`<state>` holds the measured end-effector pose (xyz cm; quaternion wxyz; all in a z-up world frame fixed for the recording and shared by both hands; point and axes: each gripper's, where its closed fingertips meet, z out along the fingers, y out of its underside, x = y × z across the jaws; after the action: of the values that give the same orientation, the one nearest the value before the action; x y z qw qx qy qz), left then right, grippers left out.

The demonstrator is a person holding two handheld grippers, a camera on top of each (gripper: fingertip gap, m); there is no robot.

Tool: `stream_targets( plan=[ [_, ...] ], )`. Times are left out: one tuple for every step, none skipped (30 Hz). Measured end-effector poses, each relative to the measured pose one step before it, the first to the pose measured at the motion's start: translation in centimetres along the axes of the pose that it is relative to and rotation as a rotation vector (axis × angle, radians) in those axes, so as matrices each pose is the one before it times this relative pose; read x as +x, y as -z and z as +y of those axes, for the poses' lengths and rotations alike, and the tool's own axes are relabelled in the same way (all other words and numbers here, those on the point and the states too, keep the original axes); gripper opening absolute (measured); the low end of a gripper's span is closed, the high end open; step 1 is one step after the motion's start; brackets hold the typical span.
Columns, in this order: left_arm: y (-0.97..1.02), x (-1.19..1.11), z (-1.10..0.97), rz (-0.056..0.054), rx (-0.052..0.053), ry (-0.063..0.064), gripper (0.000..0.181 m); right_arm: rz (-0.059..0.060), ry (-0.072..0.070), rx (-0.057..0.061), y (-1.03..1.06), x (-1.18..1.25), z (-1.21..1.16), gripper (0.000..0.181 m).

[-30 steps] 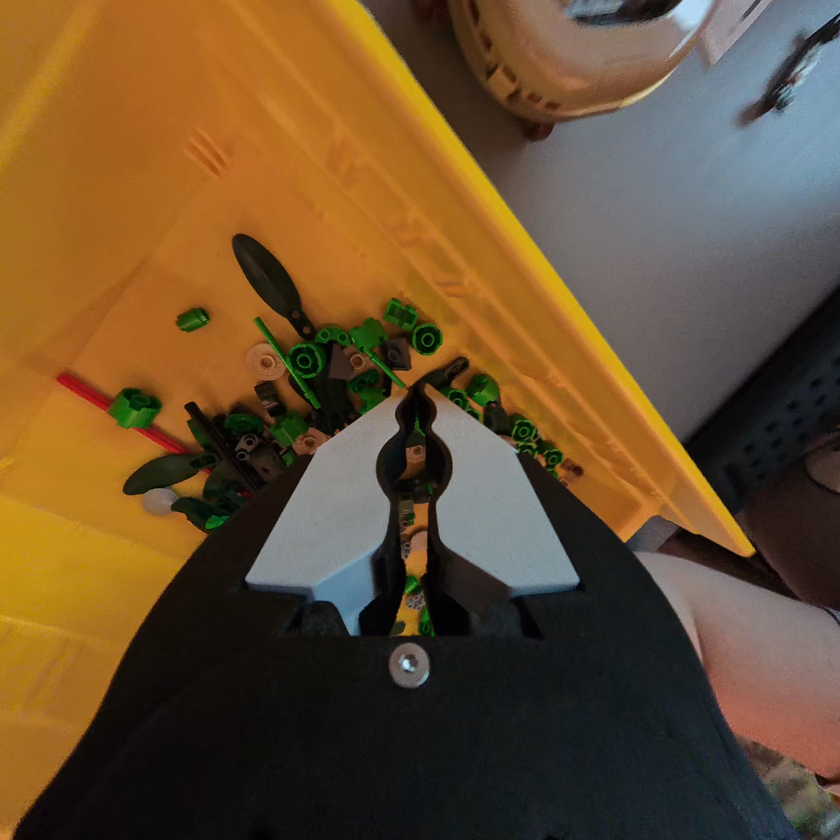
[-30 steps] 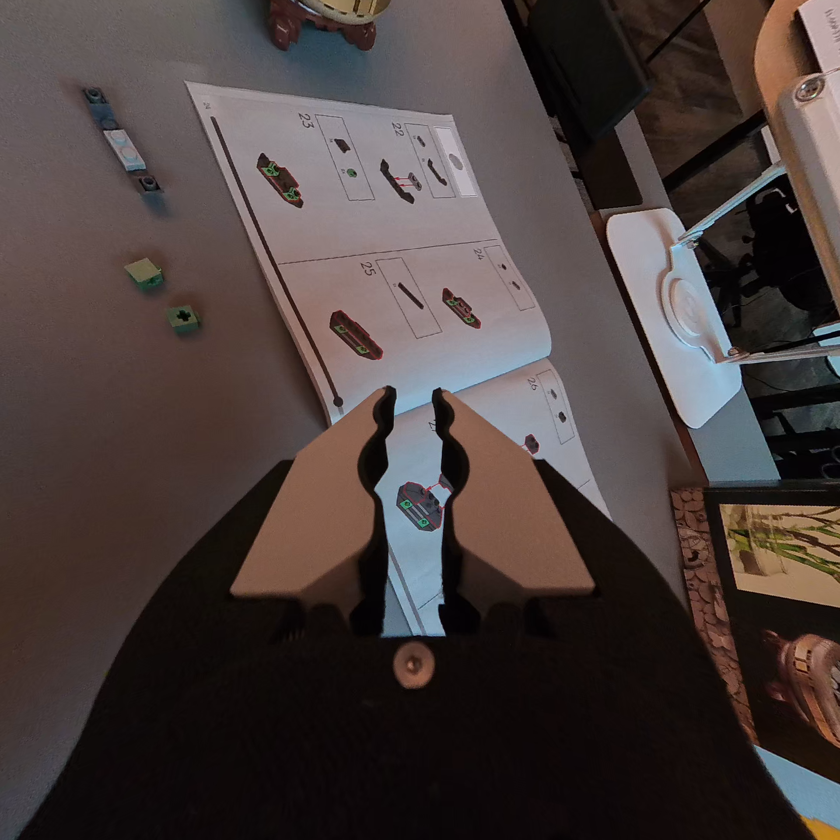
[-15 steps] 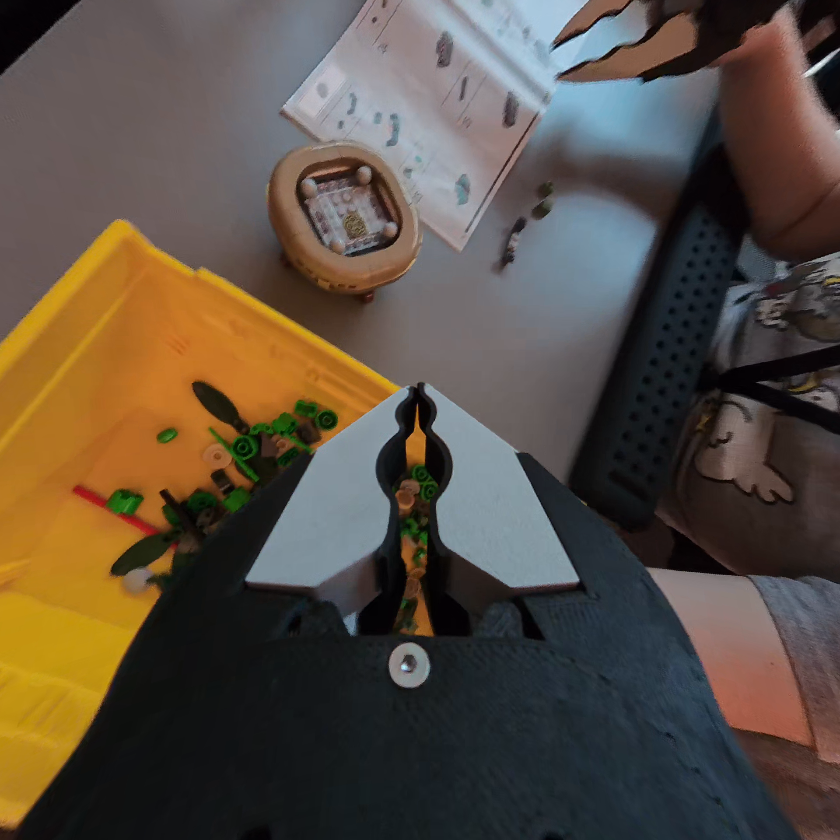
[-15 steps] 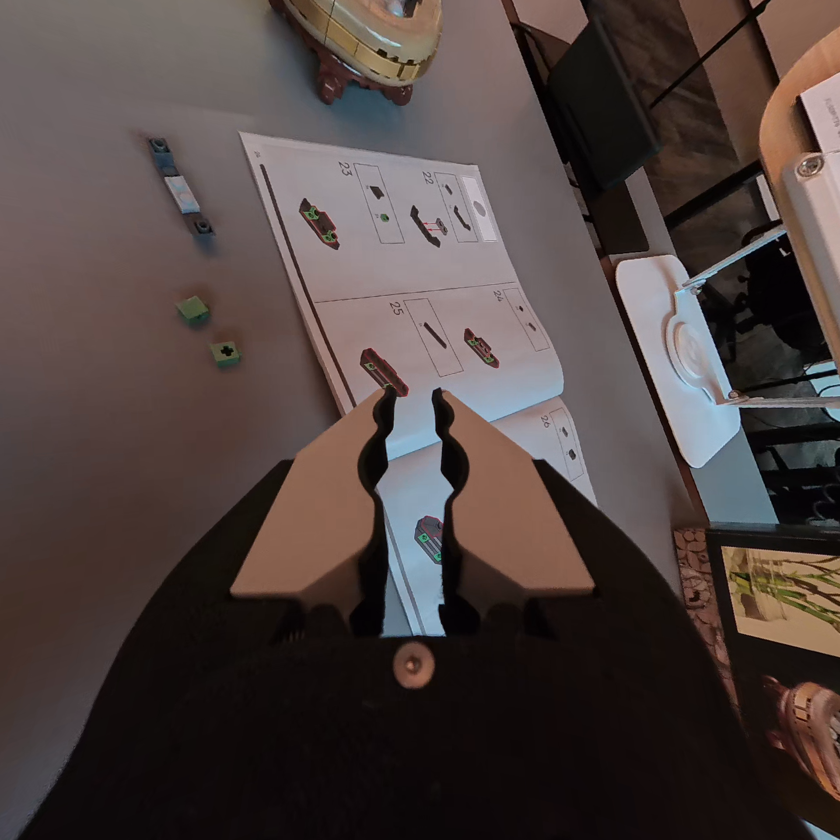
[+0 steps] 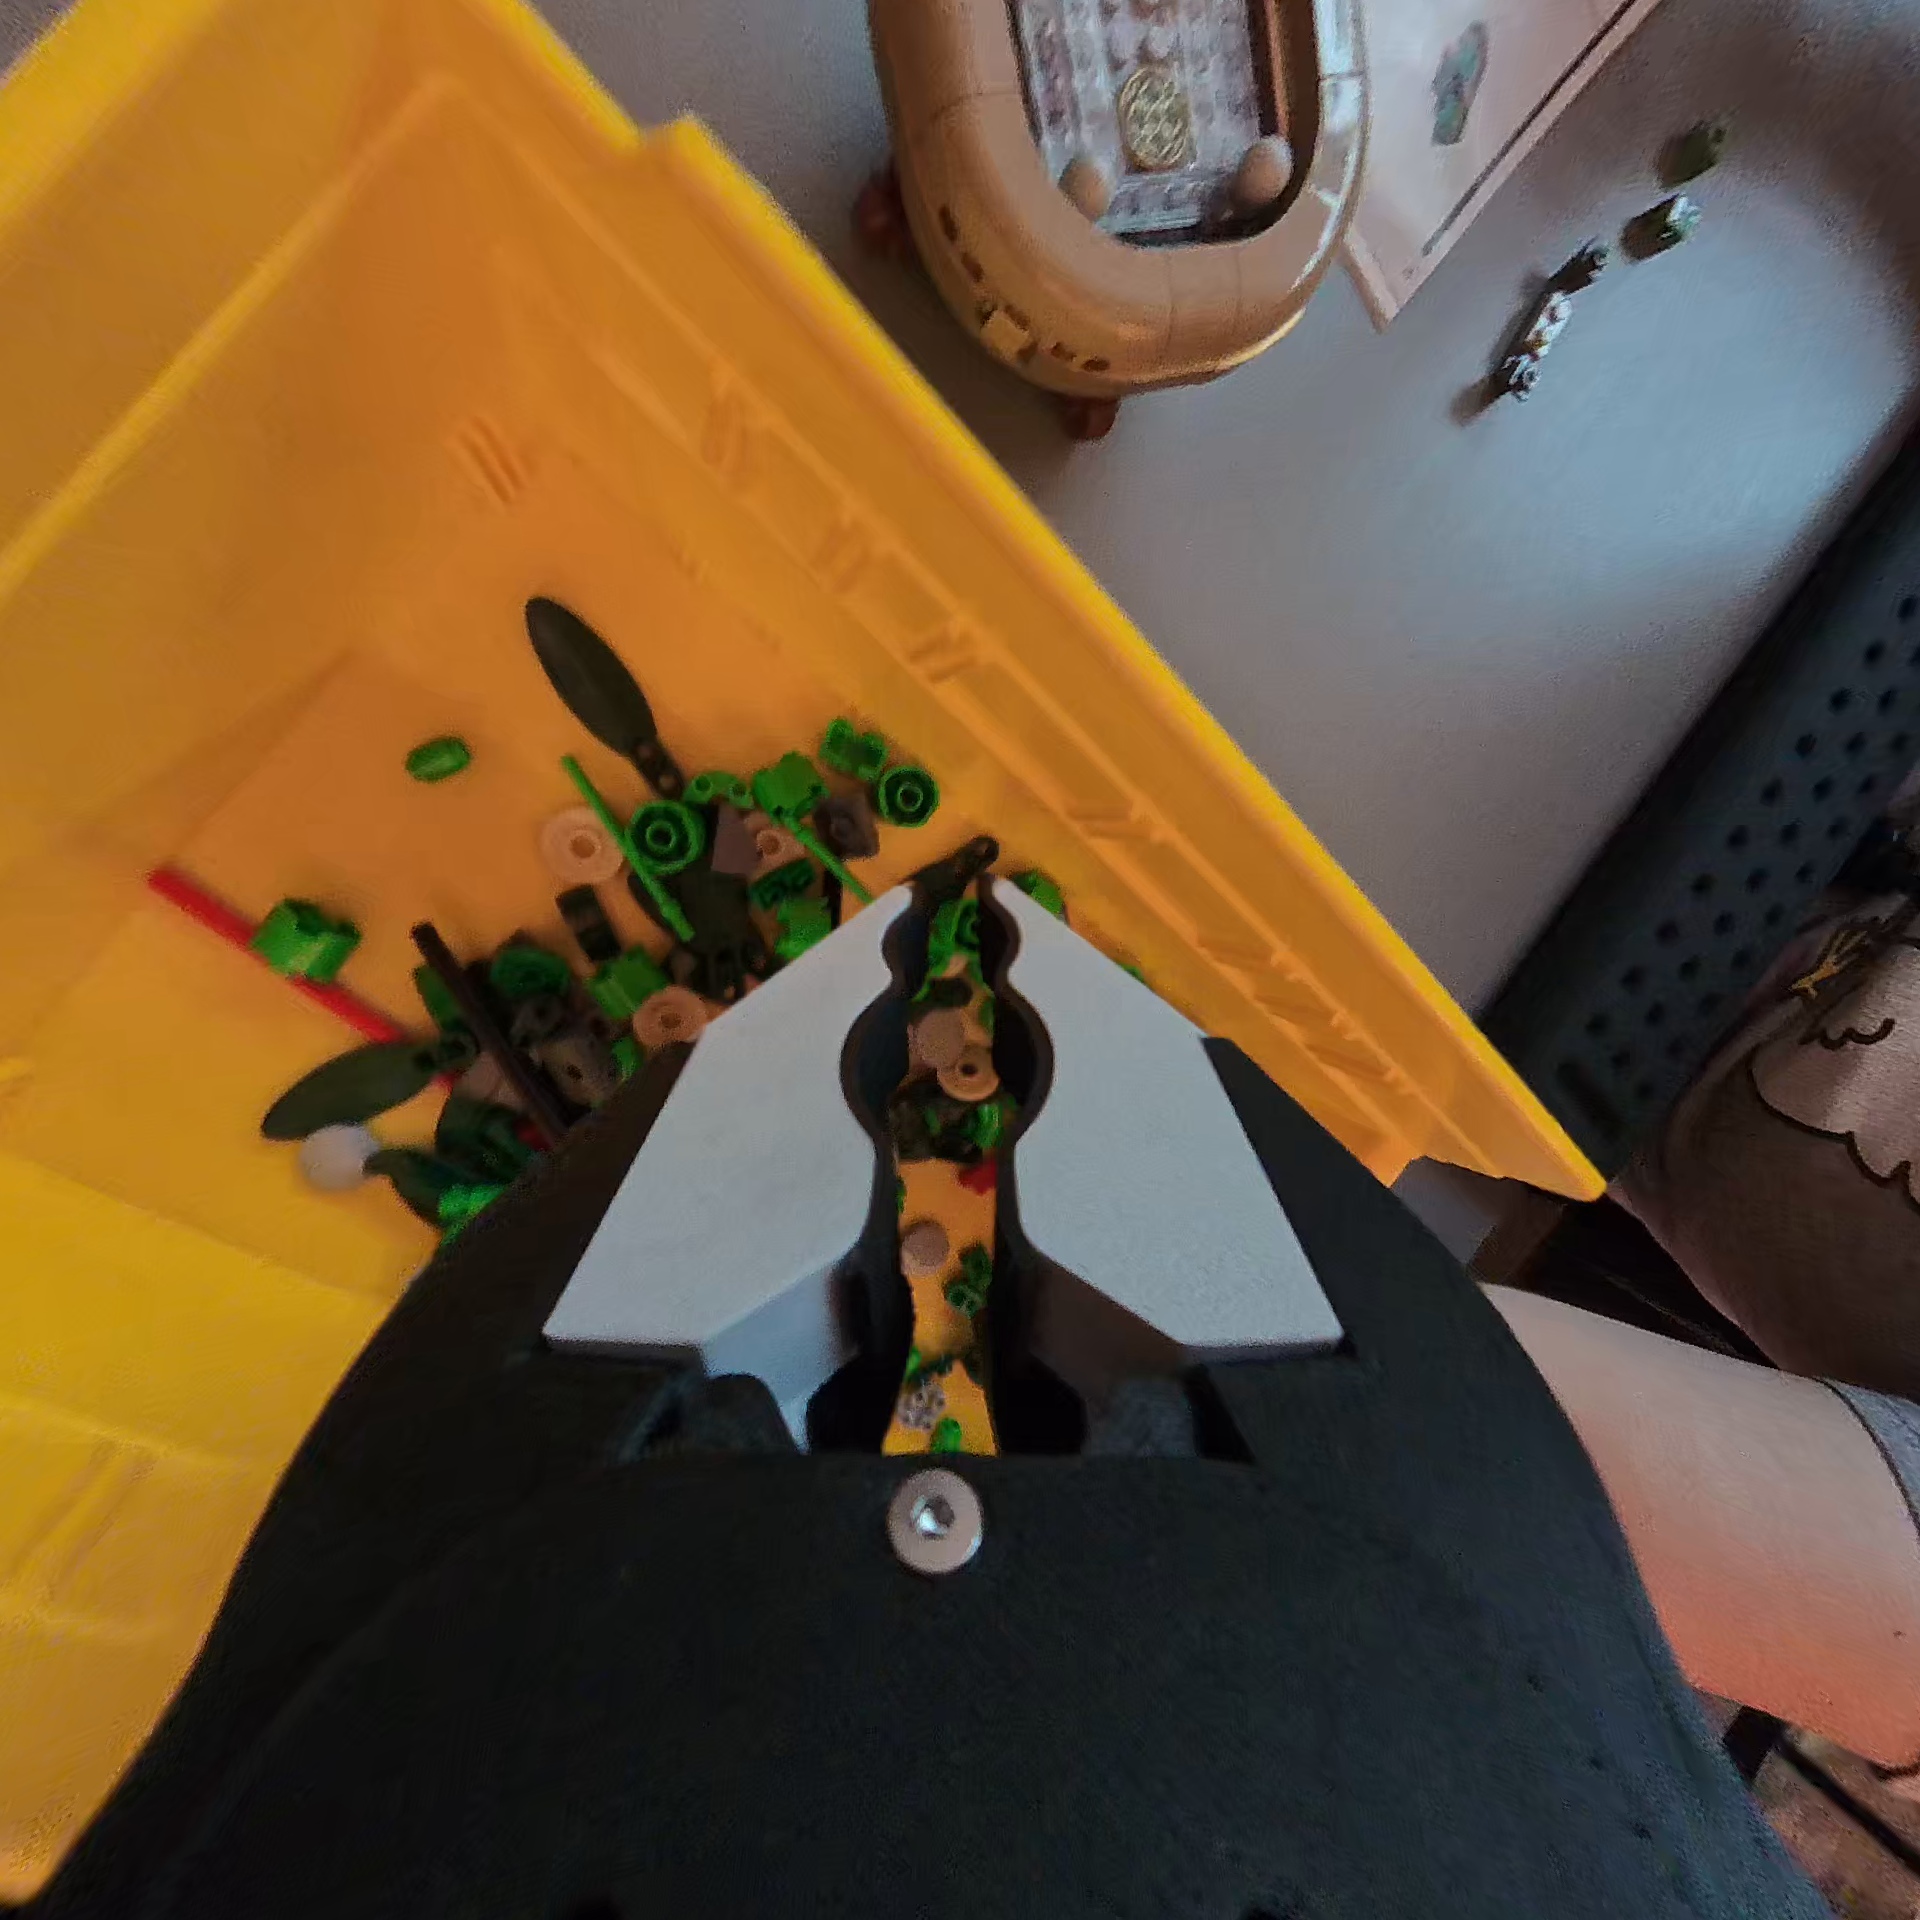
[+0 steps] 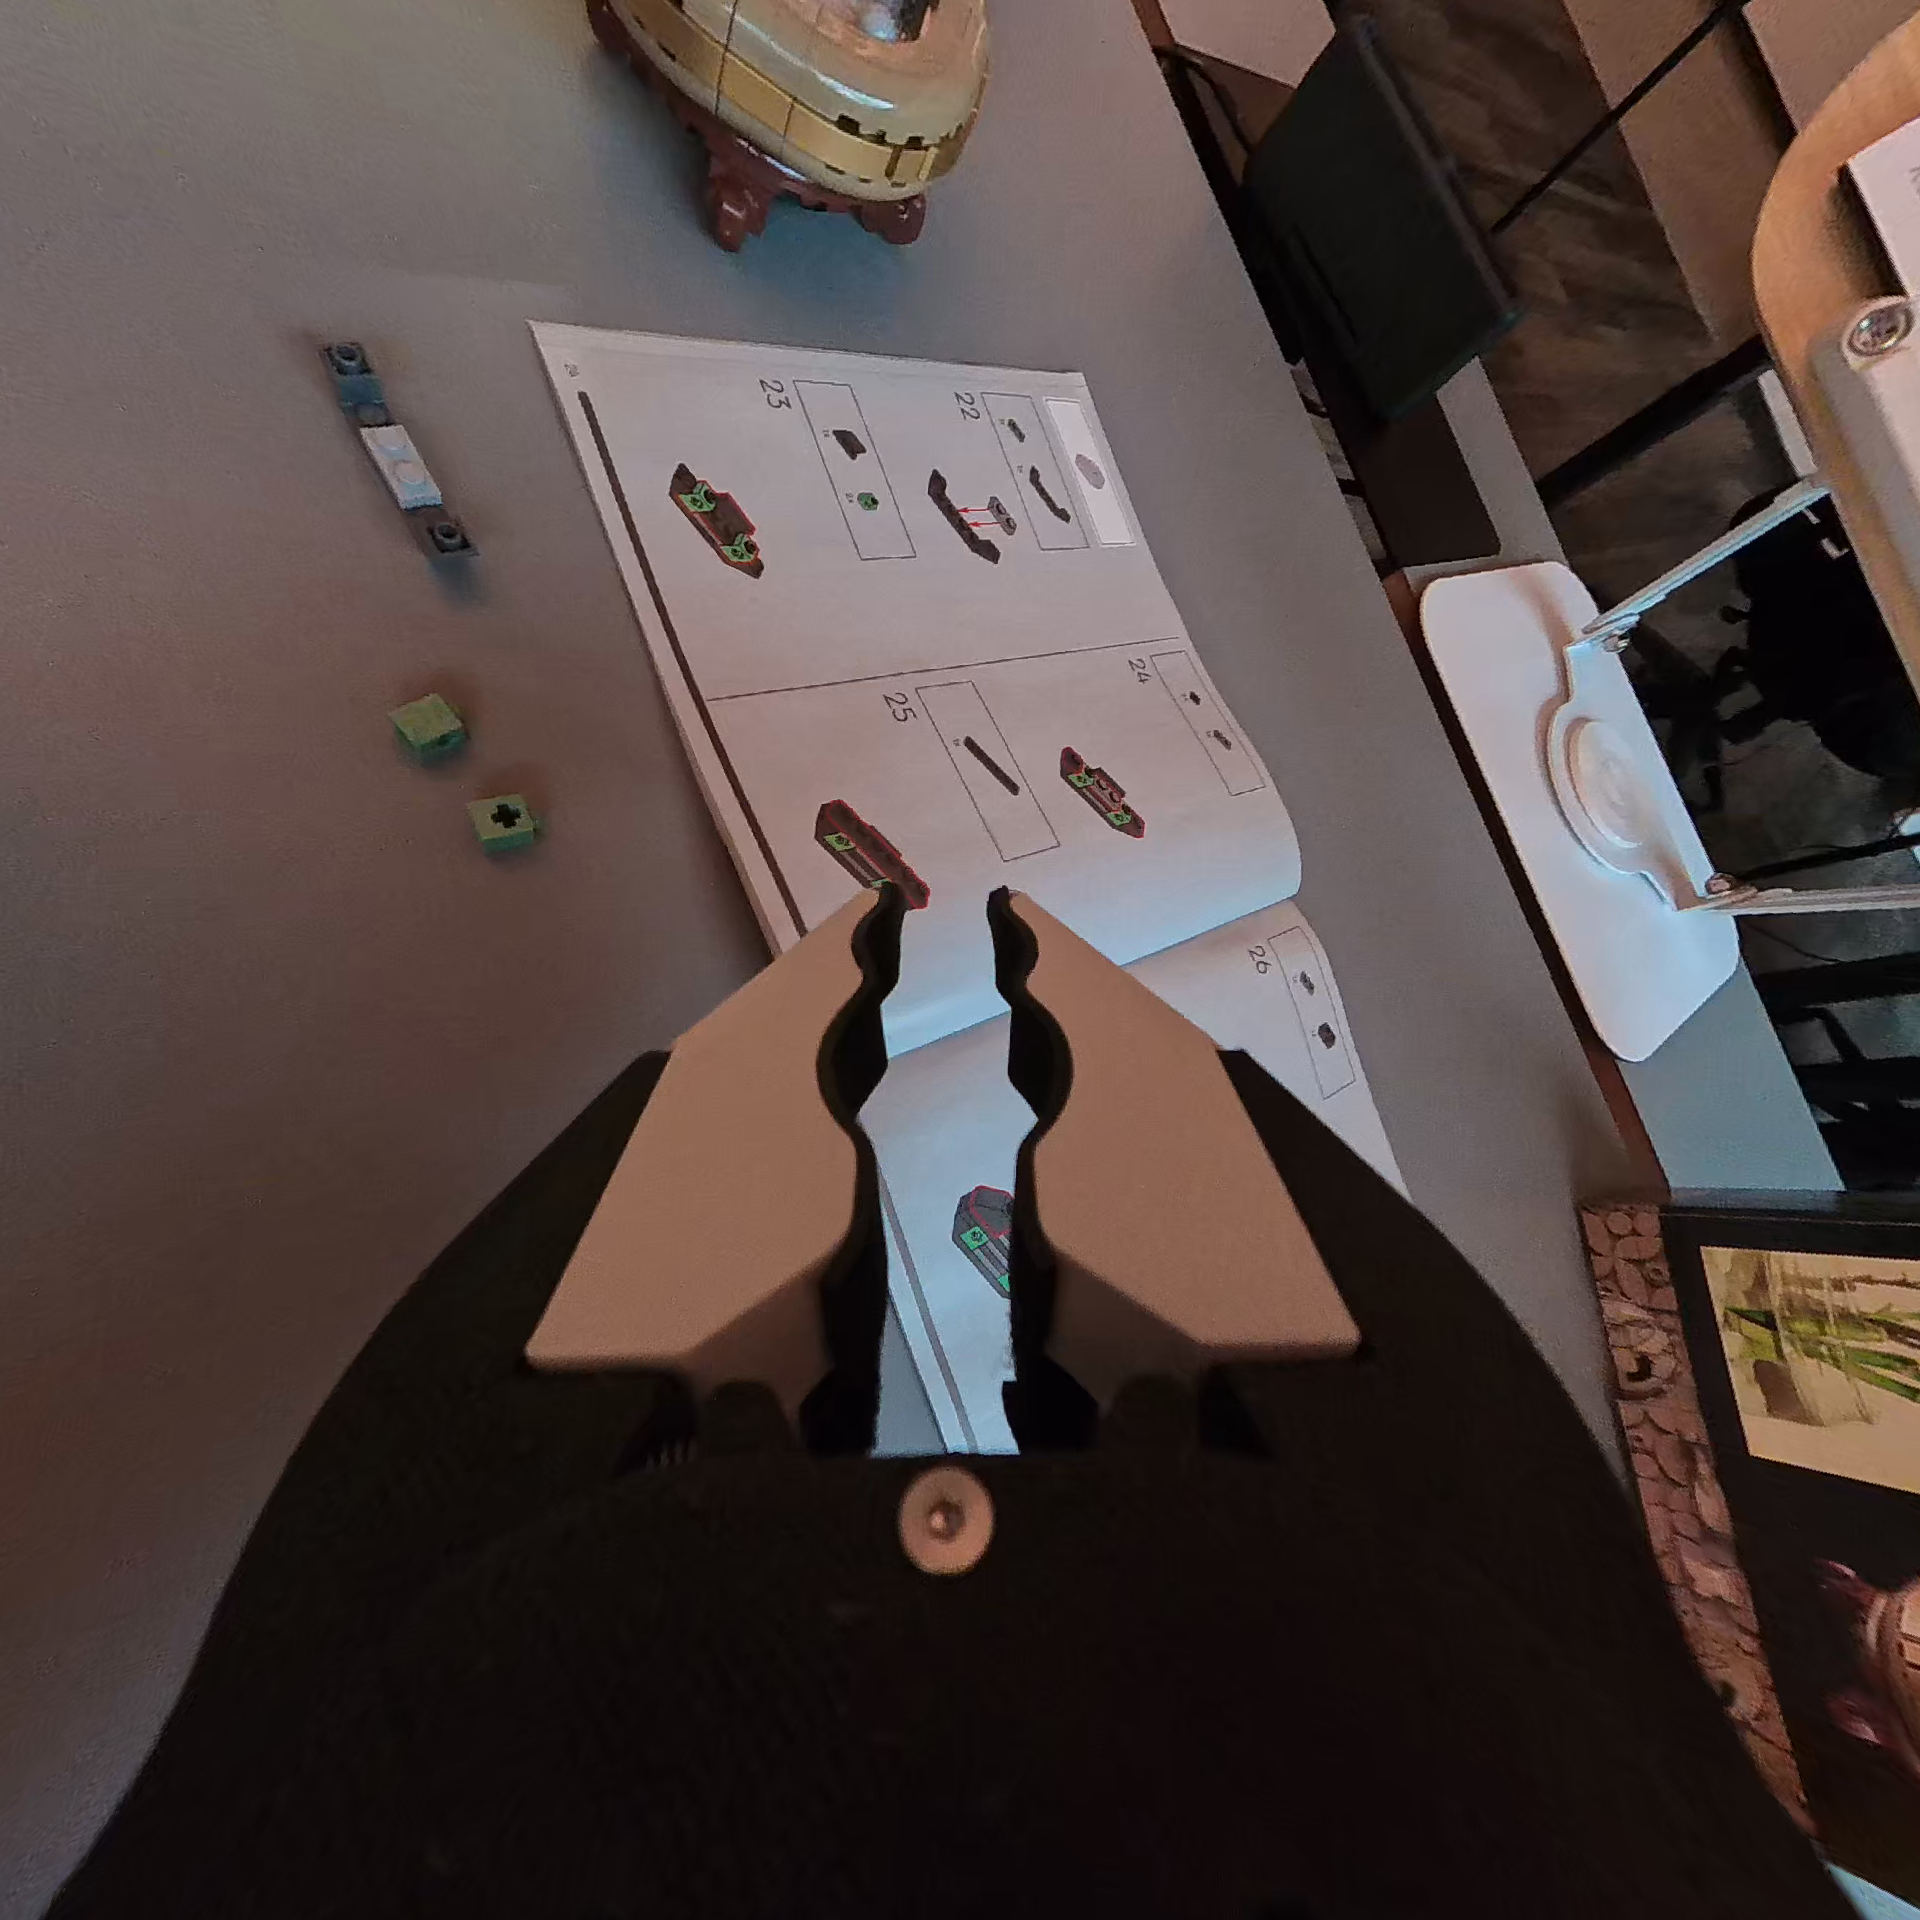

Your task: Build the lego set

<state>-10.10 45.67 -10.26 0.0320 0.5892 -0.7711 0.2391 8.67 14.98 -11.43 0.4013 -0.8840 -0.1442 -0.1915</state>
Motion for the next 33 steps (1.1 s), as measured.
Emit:
stream_targets(
  plan=[
    [-0.422,0.281,-0.362,0.0215,0.0027,-0.0242,0.013,0.0018,-0.0082,0.0028,-0.002,0.101,0.024,0.016],
    [-0.573,0.254,-0.031,0.0187,-0.0116,-0.0251,0.019,0.0014,-0.0076,0.0018,0.002,0.11,0.04,0.016],
    [-0.602,0.045,0.426,0.0071,-0.0369,-0.0116,0.022,0.0004,-0.0066,0.0011,-0.006,0.072,0.061,0.016],
    [-0.523,-0.303,0.543,-0.0136,-0.0455,-0.0003,0.022,-0.0002,-0.0046,-0.0002,-0.012,0.052,0.078,0.016],
    [-0.382,-0.606,0.329,-0.0342,-0.0304,0.0007,0.024,-0.0006,-0.0019,-0.0019,-0.034,0.029,0.091,0.016],
    [-0.252,-0.78,0.08,-0.0434,-0.0127,0.0012,0.024,0.0,0.0007,-0.0037,-0.028,0.018,0.117,0.016],
    [-0.217,-0.504,0.045,-0.0243,-0.01,0.0026,0.021,-0.0002,0.0023,-0.0052,-0.034,0.007,0.124,0.016],
    [-0.206,-0.049,0.057,0.0046,-0.0097,0.0056,0.02,-0.0004,0.0027,-0.004,-0.024,-0.008,0.1,0.016],
    [-0.199,0.057,0.09,0.0117,-0.0115,0.0064,0.019,-0.0024,0.0014,-0.0011,-0.022,-0.05,0.031,0.016],
    [-0.15,-0.258,0.02,-0.0093,-0.0077,0.0055,0.019,-0.0026,0.0012,0.0002,-0.018,-0.05,0.012,0.016],
    [-0.113,-0.211,-0.044,-0.0089,-0.0028,0.0042,0.019,-0.0011,0.0015,-0.0013,-0.015,-0.026,0.027,0.016],
    [-0.097,0.025,-0.055,0.0048,-0.0027,0.0037,0.019,-0.0014,0.0015,-0.0019,0.003,-0.027,0.035,0.016],
    [-0.073,0.07,-0.067,0.0046,-0.0019,-0.0019,0.018,0.0,0.0018,-0.0017,0.01,-0.01,0.022,0.016],
    [-0.05,-0.113,-0.097,-0.0097,-0.001,-0.0049,0.018,0.0007,0.002,-0.0009,0.028,-0.005,0.014,0.016],
    [-0.052,-0.071,-0.103,-0.0071,-0.0006,-0.0039,0.017,0.0004,0.0018,-0.0003,0.026,-0.019,0.002,0.015],
    [-0.079,0.166,-0.042,0.0079,-0.003,-0.0039,0.016,0.0009,0.0016,-0.001,0.031,0.013,0.0,0.015],
    [-0.089,0.078,-0.034,0.0022,-0.0028,-0.0051,0.016,0.0014,0.0012,-0.0007,0.029,0.022,0.013,0.015],
    [-0.104,-0.033,0.037,-0.0037,-0.006,-0.004,0.015,-0.0011,-0.0006,-0.0002,0.015,-0.016,0.002,0.016],
    [-0.091,-0.047,0.072,-0.0034,-0.0076,-0.0012,0.014,-0.0014,-0.0004,0.0002,0.005,-0.018,-0.009,0.016],
    [-0.097,0.002,0.052,0.0014,-0.0055,0.0001,0.014,-0.0001,0.0013,-0.0002,0.005,-0.006,0.012,0.016],
    [-0.075,0.013,0.056,0.0021,-0.005,0.0016,0.014,-0.0014,0.0017,-0.0013,0.001,-0.034,0.023,0.016],
    [-0.052,-0.086,0.042,-0.0028,-0.004,0.0022,0.014,-0.0024,0.0009,-0.0019,-0.012,-0.042,0.022,0.016],
    [-0.044,-0.018,0.019,0.0,-0.0021,0.0005,0.014,-0.0015,0.0006,-0.0016,-0.034,-0.041,0.025,0.016],
    [-0.03,-0.01,-0.01,0.0,-0.0007,-0.002,0.013,-0.0024,0.0018,-0.0014,-0.017,-0.059,0.014,0.016],
    [-0.036,-0.01,-0.016,-0.0009,-0.0008,-0.0028,0.012,-0.0027,0.0025,-0.0026,-0.036,-0.064,0.031,0.016],
    [-0.039,-0.04,-0.013,-0.0024,-0.0013,-0.0019,0.012,-0.0009,0.003,-0.0025,-0.021,-0.041,0.024,0.016],
    [-0.03,-0.039,0.002,-0.0022,-0.0022,-0.001,0.011,-0.0014,0.0021,-0.0018,-0.015,-0.043,0.018,0.016],
    [-0.024,-0.054,-0.007,-0.0034,-0.0016,-0.001,0.01,-0.0027,0.001,-0.0019,-0.018,-0.051,0.029,0.016],
    [0.003,-0.015,-0.048,-0.0006,0.0007,0.0008,0.01,-0.0017,0.0013,-0.0017,-0.004,-0.04,0.021,0.016],
    [-0.012,-0.031,-0.015,-0.0019,-0.0014,0.0019,0.01,0.0003,0.0013,-0.001,0.003,0.001,0.016,0.016],
    [-0.003,0.001,0.008,0.0007,-0.0022,0.0022,0.009,-0.0006,0.0006,-0.0006,0.0,-0.018,0.01,0.016],
    [0.004,-0.016,0.046,-0.0012,-0.0029,0.0021,0.006,-0.0011,-0.0005,-0.0004,0.007,-0.006,0.003,0.016],
    [0.033,-0.042,0.043,-0.0021,-0.0013,0.0038,0.005,-0.0001,-0.0003,0.0003,0.005,-0.005,0.003,0.016]
  ],
)
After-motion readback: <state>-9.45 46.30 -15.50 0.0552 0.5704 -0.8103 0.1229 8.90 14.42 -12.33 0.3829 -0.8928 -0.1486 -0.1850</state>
